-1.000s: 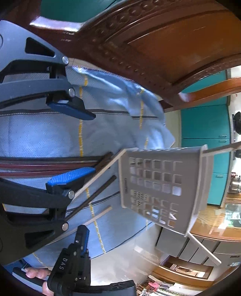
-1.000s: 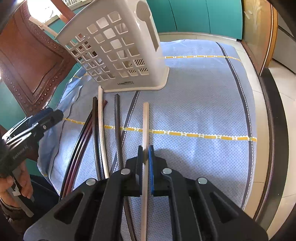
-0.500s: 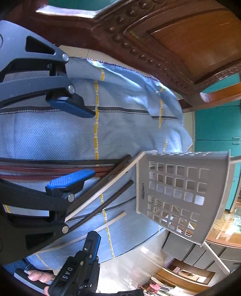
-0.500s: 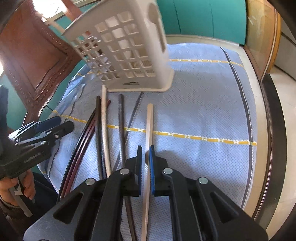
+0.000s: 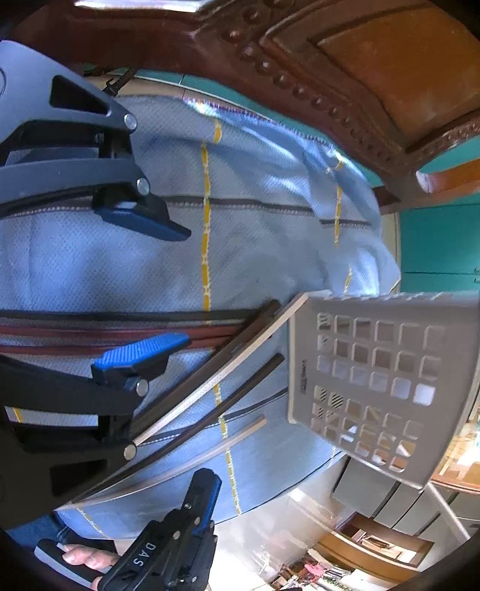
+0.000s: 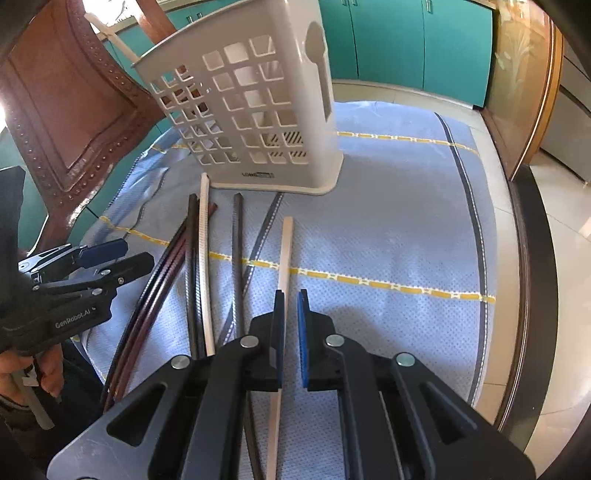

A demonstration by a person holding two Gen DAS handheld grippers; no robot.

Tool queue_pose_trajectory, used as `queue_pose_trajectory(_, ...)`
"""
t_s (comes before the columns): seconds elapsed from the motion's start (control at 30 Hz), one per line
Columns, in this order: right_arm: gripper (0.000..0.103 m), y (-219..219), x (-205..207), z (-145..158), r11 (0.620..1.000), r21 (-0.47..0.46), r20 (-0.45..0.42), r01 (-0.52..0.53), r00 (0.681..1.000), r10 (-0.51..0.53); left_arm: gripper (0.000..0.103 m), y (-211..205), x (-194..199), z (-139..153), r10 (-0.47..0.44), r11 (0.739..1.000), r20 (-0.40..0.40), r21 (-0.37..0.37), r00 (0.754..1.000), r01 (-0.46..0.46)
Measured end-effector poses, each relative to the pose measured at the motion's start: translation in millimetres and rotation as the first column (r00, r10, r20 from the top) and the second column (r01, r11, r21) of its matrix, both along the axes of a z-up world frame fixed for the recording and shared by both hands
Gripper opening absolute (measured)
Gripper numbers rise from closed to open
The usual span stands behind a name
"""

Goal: Organize utensils

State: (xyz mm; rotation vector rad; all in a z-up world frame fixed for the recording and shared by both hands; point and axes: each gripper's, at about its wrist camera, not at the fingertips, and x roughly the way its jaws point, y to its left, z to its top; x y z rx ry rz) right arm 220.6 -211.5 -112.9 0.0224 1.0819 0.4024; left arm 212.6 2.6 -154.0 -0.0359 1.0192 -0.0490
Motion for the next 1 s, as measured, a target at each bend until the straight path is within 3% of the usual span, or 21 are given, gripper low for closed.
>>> queue_pose_trajectory(0.23,0.007,0.5,-0.3,-1.1,1.0,-0.013,-0.006,0.003,1.0,-0.003,0.054,-8.4,9.3,-13.9,-0.013,0.998,-0.045,-0.055,0.999,0.01)
queue_pose_trajectory(0.37,0.007,2.1,1.1,-3.7,1.0,-0.021,-0.012,0.012,1.0,-0.012,0.053,-17.9,7.4,-16.4,-0.023,1.0,-0.033,-0.017,0.999,0.022)
queue_pose_trajectory(0.43,0.007,-0.2,1.5,-3.9,1.0,-0.022,-0.013,0.018,1.0,-0.018,0.05,-21.4,7.7,-16.9,-0.028,1.0,-0.029,-0.004,0.999,0.028)
queue_pose_trajectory(0.63,0.007,-4.1,1.0,-4.6,0.999,-0.028,-0.018,0.023,1.0,-0.023,0.021,-26.5,9.9,-16.4,-0.052,0.999,-0.023,-0.009,0.998,0.051)
queue_pose_trajectory(1.0,0.007,-6.7,3.4,-5.9,0.999,-0.034,-0.026,0.036,0.999,-0.037,0.019,5.1,10.0,-11.6,-0.016,0.997,-0.038,-0.072,0.999,0.013)
